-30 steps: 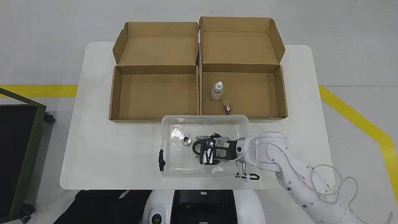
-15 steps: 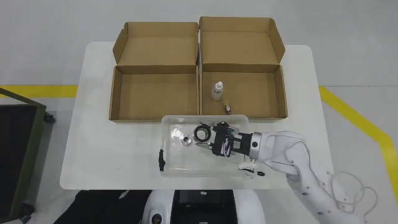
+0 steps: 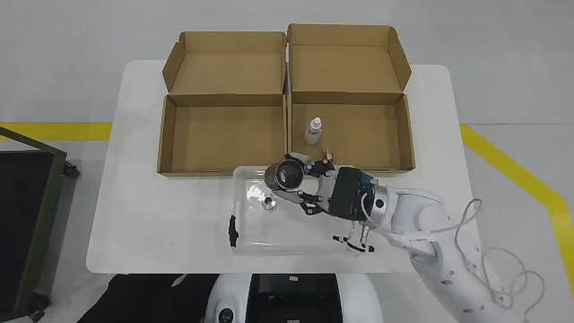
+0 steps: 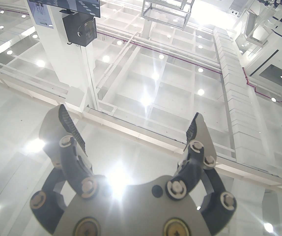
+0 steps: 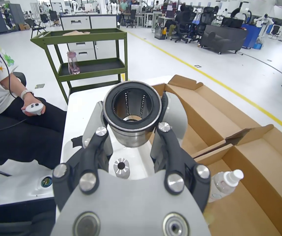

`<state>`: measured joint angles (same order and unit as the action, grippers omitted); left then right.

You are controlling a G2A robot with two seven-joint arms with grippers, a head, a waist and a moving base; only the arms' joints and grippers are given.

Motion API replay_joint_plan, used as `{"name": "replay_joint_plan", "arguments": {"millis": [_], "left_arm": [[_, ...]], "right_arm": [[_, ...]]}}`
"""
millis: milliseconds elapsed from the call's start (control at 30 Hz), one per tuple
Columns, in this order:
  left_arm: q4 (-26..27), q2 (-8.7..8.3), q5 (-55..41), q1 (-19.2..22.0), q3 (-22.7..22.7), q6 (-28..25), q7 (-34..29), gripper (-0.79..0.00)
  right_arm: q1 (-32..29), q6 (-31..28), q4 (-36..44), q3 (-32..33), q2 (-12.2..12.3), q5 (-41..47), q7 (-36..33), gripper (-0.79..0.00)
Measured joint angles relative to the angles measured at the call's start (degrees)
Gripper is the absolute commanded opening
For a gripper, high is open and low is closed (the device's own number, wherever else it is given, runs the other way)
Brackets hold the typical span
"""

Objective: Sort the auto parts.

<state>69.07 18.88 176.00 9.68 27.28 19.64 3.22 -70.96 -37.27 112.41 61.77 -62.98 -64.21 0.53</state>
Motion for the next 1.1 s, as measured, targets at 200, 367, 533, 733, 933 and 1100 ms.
{"name": "replay_joint_plan", "arguments": {"millis": [200,367,533,733,933,1100], "left_arm": [[0.0,0.0,0.0,0.0,0.0,0.0,0.0,0.0],[0.0,0.0,0.0,0.0,0.0,0.0,0.0,0.0],[0.0,0.0,0.0,0.0,0.0,0.0,0.0,0.0],[0.0,0.0,0.0,0.0,0.0,0.0,0.0,0.0],[0.0,0.0,0.0,0.0,0.0,0.0,0.0,0.0],[0.0,0.0,0.0,0.0,0.0,0.0,0.0,0.0]], "right_arm": [[1.4,1.1,1.2,1.3,-0.4,2.9,3.0,-0.785],[1.9,1.6,1.9,1.9,-0.7,2.2,8.0,-0.785],[3.8,2.8,1.0,2.4,-1.1,3.0,10.4,-0.785],[11.5,3.3,-3.5,1.8,-2.1,8.4,7.8,-0.785],[13.6,9.6,-2.2,-5.9,-3.7,4.0,3.2,-0.785],[15.3,10.1,-3.6,-6.3,-3.9,4.8,0.3,-0.785]]}}
